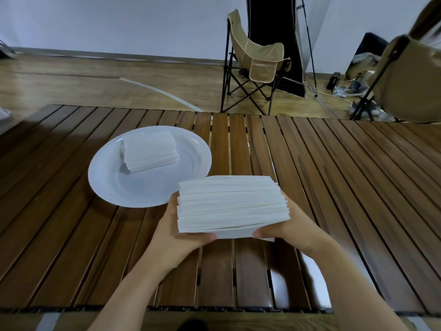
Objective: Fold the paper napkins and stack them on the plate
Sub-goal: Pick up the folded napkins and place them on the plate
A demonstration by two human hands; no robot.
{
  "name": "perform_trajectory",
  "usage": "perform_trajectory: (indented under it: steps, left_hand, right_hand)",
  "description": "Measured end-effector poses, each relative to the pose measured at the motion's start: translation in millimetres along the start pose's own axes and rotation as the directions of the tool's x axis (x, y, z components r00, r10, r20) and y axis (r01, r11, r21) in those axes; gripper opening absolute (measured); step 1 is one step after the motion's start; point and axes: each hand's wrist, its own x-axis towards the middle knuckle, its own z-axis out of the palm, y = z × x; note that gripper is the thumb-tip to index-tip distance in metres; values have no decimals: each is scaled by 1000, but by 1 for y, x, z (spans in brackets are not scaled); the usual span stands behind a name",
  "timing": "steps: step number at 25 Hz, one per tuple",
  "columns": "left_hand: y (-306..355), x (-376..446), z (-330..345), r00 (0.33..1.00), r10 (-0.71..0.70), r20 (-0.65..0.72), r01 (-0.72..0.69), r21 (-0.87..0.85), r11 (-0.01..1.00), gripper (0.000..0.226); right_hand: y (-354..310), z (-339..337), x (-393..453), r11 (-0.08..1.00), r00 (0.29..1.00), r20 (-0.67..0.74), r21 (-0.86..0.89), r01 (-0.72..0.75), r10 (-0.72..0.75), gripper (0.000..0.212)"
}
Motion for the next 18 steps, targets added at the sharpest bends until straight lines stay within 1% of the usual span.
perform_trajectory:
  steps: [4, 7, 10, 13, 16, 18]
  left_hand:
    - [5, 3, 1, 998, 44, -38, -45, -26, 999, 82]
    - [7, 5, 3, 995, 76, -65, -79, -42, 996, 75]
    - [8, 5, 6, 995, 94, -38, -96, -66, 993, 75]
    - [6, 6, 7, 995, 89, -36, -92, -89, 992, 82]
    - [3, 5, 4, 997, 74, -12, -75, -113, 991, 101]
    - [4, 4, 5, 998, 67, 0, -67, -123, 990, 109]
  right_hand:
    - [0, -2, 0, 1000, 999, -44, 12, 16, -15, 66]
    - [1, 1, 1, 998, 998, -54, 57, 17, -14, 71]
    - [3, 6, 2, 997, 999, -34, 69, -16, 18, 80]
    - [3, 7, 3, 998, 1000, -24, 67, -13, 15, 83]
    - [2, 5, 3, 995, 1000, -10, 96, 16, -15, 86]
    - [2, 5, 3, 989, 999, -10, 143, 47, -46, 89]
